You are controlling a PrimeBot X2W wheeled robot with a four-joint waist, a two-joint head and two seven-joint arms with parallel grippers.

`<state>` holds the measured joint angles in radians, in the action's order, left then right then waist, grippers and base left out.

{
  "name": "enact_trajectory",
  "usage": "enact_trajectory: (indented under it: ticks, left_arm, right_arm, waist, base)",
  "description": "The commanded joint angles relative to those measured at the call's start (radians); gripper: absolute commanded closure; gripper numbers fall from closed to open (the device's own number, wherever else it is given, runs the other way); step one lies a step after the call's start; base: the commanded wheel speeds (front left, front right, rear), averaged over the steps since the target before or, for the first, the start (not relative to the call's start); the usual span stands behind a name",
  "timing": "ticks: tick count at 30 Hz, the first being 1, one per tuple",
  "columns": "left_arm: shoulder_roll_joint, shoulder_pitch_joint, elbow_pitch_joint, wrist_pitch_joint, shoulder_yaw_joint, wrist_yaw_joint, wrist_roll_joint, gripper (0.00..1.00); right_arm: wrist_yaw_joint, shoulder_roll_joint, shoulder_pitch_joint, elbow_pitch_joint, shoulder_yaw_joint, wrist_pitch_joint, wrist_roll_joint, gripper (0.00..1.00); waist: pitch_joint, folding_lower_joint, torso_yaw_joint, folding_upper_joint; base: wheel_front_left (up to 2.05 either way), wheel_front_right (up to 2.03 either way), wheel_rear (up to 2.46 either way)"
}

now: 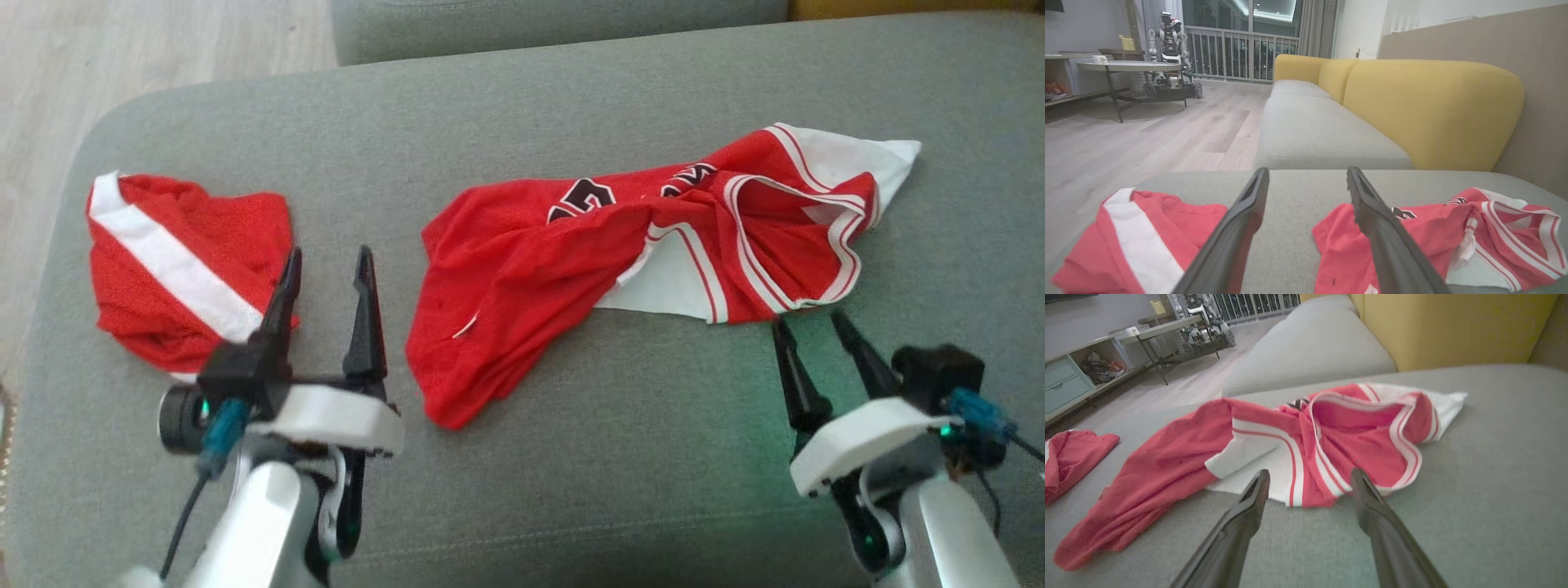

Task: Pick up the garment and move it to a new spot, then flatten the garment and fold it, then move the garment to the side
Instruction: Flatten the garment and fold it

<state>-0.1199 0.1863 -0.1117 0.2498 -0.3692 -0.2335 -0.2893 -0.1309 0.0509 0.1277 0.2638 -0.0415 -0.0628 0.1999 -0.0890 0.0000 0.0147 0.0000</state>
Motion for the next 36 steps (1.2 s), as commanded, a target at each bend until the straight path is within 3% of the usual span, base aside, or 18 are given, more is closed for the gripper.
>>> enact_trajectory:
  ticks: [1, 9, 13, 18, 28, 29, 30, 36]
  left_arm:
    - [0.001, -0.009, 0.041, 0.012, 0.042, 0.01, 0.021, 0.0]
    - [0.029, -0.045, 0.046, 0.012, 0.06, 0.063, 0.073, 0.0]
    - [0.044, -0.047, 0.033, 0.012, 0.066, 0.071, 0.098, 0.0]
    - [0.056, -0.042, 0.023, 0.012, 0.066, 0.085, 0.114, 0.0]
    - [0.067, -0.025, 0.015, 0.012, 0.058, 0.092, 0.124, 0.0]
    - [0.068, -0.024, 0.013, 0.012, 0.057, 0.092, 0.124, 0.0]
    - [0.068, -0.024, 0.011, 0.012, 0.055, 0.091, 0.123, 0.0]
    - [0.069, -0.028, 0.0, 0.012, 0.047, 0.085, 0.107, 0.0]
  right_arm:
    - [0.0, -0.001, 0.017, -0.009, 0.018, 0.006, 0.025, 0.0]
    - [0.0, -0.001, 0.064, 0.138, -0.012, 0.008, 0.098, 0.0]
    - [0.0, -0.001, 0.118, 0.232, -0.028, -0.011, 0.115, 0.0]
    - [0.0, -0.001, 0.196, 0.367, -0.05, -0.028, 0.268, 0.0]
    - [0.0, -0.001, 0.322, 0.526, -0.028, -0.1, 0.332, 0.03]
    - [0.0, -0.001, 0.331, 0.53, -0.022, -0.108, 0.334, 0.88]
    - [0.0, -0.001, 0.337, 0.535, -0.018, -0.116, 0.325, 1.0]
    - [0.0, 0.041, 0.358, 0.542, -0.005, -0.14, 0.173, 1.0]
  waist:
    - [-0.002, 0.0, 0.012, 0.0]
    - [-0.023, 0.0, 0.055, 0.0]
    - [-0.041, 0.0, 0.081, 0.0]
    - [-0.061, 0.0, 0.11, 0.0]
    - [-0.095, 0.0, 0.138, 0.0]
    - [-0.096, 0.0, 0.138, 0.0]
    - [-0.097, 0.0, 0.136, 0.0]
    - [-0.074, 0.0, 0.115, 0.0]
  base:
    - [0.0, 0.0, 0.0]
    - [0.0, 0.0, 0.0]
    - [0.0, 0.0, 0.0]
    - [0.0, 0.0, 0.0]
    - [0.0, 0.0, 0.0]
    - [0.0, 0.0, 0.0]
    - [0.0, 0.0, 0.0]
    - [0.0, 0.0, 0.0]
